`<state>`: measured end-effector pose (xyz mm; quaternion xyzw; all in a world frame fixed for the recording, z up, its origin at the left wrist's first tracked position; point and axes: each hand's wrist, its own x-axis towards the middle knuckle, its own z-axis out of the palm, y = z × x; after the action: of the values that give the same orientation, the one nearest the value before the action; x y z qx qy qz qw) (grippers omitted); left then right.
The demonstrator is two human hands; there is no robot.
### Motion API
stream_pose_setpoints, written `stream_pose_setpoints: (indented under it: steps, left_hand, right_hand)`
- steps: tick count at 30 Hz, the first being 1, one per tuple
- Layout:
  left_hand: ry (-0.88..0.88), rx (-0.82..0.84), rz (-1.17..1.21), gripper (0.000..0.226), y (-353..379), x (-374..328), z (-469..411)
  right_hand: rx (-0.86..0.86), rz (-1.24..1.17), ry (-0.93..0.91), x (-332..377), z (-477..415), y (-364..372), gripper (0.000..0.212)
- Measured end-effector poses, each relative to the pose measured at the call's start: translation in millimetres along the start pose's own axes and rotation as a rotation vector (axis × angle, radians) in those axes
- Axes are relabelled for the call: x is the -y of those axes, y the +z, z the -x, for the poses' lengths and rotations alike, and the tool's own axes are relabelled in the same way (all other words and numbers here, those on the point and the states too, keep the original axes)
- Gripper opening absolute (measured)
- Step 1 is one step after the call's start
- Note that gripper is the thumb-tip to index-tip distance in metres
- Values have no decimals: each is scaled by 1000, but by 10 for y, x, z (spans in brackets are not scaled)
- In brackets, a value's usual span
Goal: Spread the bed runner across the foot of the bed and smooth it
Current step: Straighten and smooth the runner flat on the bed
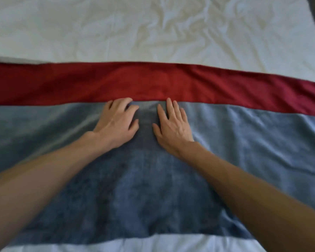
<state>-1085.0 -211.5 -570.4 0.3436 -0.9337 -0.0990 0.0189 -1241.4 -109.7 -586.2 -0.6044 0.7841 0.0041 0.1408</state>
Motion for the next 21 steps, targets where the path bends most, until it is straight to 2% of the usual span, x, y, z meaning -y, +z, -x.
stream_pose_setpoints:
  steps: [3, 7, 10, 13, 15, 18, 21]
  left_hand:
    - [69, 31, -27, 59, 43, 39, 467]
    - [48, 216, -125, 75, 180, 123, 1103]
    - [70, 245, -199, 75, 253, 191, 1306]
    - [31, 220, -127, 71, 174, 120, 1373]
    - [55, 178, -37, 70, 90, 38, 1559]
    - [222, 119, 72, 68, -4, -68, 2005]
    - [297, 169, 109, 64, 21, -82, 2283]
  right_hand:
    - [-20, 19, 37, 236, 350, 161, 65]
    - [-5, 34, 122, 512, 858, 398, 67]
    - [2, 39, 183, 633, 959, 477, 68]
    - [-22, -69, 225, 766, 1055, 442, 67]
    - [-22, -132, 202, 874, 1280, 416, 66]
    - [2, -96, 107, 1038, 1736, 450, 65]
    - [-26, -95, 22, 1136, 2034, 498, 58]
